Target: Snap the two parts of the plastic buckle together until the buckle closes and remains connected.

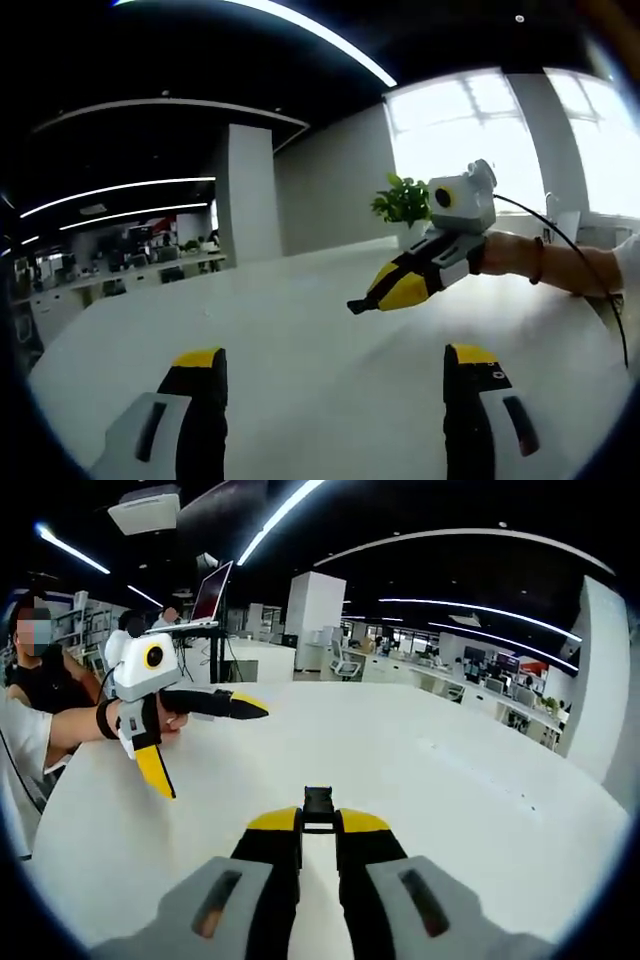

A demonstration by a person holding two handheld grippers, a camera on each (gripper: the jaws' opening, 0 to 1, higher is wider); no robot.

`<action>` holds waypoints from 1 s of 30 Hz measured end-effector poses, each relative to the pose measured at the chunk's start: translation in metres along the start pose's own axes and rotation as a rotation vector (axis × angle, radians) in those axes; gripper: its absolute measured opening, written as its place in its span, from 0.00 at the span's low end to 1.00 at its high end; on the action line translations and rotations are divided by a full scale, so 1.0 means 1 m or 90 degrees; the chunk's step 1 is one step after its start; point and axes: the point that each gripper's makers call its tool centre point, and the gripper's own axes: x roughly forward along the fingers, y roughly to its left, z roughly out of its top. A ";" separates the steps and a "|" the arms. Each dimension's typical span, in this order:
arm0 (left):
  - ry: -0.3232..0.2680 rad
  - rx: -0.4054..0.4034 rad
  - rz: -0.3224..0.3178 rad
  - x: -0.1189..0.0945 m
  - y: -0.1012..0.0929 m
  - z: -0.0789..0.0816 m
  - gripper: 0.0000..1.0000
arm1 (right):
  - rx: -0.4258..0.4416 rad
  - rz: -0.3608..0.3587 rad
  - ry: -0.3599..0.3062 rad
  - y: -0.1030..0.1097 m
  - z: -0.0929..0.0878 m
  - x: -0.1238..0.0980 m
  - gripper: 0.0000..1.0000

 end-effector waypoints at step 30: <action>0.003 0.012 -0.002 -0.002 -0.005 -0.002 0.89 | 0.013 -0.015 -0.023 -0.010 0.019 0.002 0.11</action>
